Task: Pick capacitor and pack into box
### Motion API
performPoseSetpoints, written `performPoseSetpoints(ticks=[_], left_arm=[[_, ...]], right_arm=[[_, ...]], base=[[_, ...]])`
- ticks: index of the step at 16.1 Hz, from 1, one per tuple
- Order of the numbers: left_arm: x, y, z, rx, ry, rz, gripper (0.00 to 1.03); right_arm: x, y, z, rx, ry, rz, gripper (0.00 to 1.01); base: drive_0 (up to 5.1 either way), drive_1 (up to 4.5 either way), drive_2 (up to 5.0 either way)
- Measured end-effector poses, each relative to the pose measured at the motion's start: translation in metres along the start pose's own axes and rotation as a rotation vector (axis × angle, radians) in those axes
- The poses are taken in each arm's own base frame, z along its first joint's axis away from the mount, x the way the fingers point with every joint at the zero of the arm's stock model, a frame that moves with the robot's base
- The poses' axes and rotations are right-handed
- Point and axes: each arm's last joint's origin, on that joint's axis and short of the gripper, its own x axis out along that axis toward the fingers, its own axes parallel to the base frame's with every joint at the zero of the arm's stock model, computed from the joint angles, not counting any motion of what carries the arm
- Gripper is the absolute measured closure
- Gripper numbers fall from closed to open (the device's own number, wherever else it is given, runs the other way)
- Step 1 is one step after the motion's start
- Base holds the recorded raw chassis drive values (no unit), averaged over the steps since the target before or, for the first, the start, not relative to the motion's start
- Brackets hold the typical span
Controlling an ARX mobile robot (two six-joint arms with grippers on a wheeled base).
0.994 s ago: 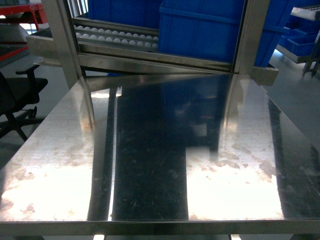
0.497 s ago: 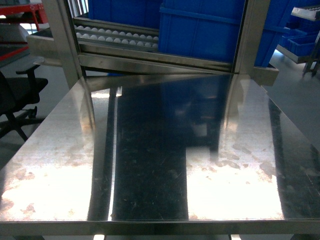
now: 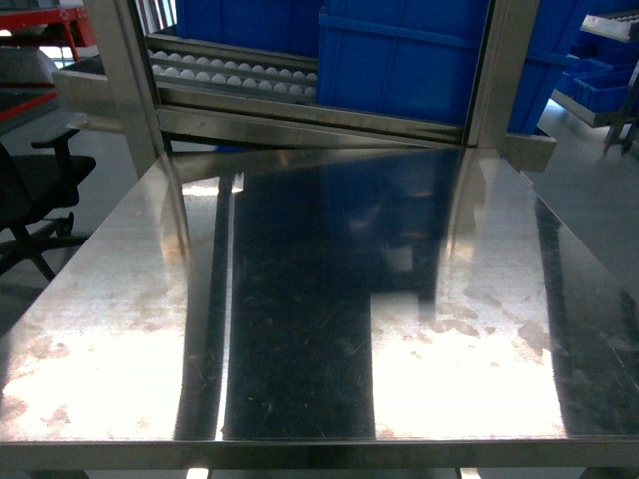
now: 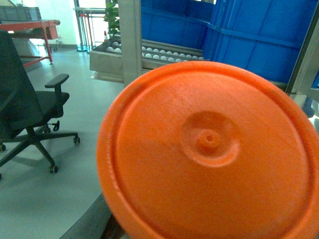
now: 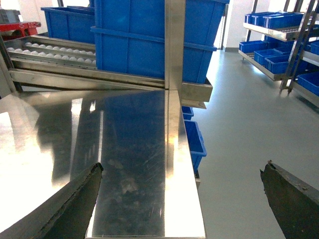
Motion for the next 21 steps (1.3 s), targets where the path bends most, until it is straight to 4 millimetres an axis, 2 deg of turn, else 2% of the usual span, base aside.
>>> performPoseSetpoints(ticks=[21], left_arm=[[0.0000, 0.0000, 0.0000, 0.014, 0.000, 0.000, 0.59]], right_arm=[[0.0000, 0.0000, 0.0001, -0.001, -0.001, 0.001, 0.03]], base=[[0.0, 0.00, 0.0]])
